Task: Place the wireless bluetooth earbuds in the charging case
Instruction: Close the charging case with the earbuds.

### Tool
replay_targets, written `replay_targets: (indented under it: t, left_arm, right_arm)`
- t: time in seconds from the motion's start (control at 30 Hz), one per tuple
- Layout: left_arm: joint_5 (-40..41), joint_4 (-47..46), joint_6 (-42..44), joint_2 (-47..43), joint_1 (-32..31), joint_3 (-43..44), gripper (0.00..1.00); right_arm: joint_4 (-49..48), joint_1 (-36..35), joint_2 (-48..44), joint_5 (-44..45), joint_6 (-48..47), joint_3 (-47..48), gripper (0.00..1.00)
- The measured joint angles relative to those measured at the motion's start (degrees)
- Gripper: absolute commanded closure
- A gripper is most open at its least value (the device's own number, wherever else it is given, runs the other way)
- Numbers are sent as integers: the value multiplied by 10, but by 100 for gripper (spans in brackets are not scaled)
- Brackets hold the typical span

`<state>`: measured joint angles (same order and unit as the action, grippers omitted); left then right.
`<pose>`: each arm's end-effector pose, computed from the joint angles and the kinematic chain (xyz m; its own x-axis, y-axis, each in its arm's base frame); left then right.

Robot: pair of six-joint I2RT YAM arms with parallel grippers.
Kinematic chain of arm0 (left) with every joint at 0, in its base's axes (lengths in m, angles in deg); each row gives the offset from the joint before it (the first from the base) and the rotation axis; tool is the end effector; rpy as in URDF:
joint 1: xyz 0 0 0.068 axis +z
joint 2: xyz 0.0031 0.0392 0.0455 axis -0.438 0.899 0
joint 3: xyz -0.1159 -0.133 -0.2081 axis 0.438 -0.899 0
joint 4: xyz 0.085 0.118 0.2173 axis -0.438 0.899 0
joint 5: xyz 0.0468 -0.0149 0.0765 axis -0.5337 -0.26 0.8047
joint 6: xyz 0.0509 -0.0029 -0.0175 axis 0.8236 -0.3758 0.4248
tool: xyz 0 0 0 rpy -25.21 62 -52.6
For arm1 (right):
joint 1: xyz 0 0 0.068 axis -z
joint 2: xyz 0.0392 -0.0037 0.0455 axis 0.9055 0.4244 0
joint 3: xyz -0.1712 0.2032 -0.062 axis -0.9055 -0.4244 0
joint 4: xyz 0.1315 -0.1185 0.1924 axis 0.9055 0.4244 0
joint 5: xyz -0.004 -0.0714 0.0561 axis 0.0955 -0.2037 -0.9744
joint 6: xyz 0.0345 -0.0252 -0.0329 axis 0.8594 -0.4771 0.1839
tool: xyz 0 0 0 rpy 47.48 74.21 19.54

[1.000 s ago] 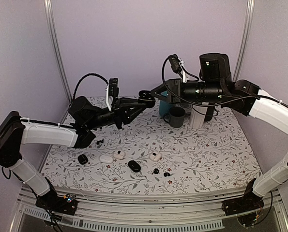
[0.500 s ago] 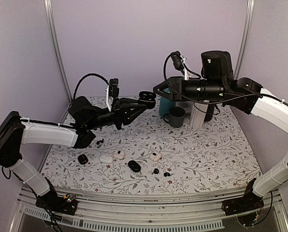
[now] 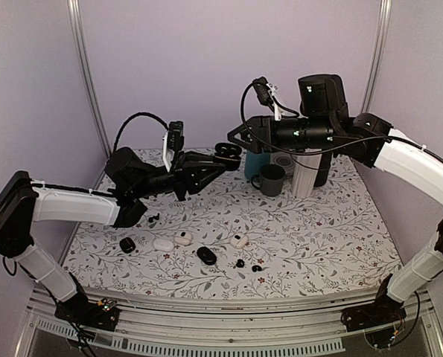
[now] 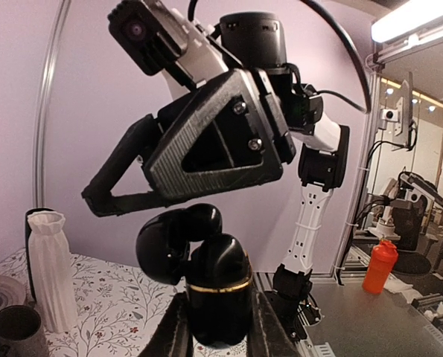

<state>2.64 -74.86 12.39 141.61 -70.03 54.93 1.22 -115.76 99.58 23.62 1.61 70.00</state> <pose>0.2235 -0.2491 0.3040 -0.1775 -0.3104 -0.9339 0.9838 -0.0312 -0.1766 0.2103 0.2699 0.4304 -0.4949 -0.0531 -0.8673 -0.7530 0.5244 0.3976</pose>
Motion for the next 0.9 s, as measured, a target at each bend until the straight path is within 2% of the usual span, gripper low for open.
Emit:
replay_targets:
  t: [0.23, 0.6, 0.9]
  left_arm:
    - [-18, -2, -9, 0, 0, 2, 100]
    - [-47, -11, -29, 0, 0, 2, 100]
    - [-65, -21, -40, 1, 0, 9, 100]
  right_arm:
    - [1, 14, 4, -46, -23, -1, 47]
    - [-33, 18, -13, -71, -33, -42, 33]
    - [-63, 18, -28, -92, -43, -63, 29]
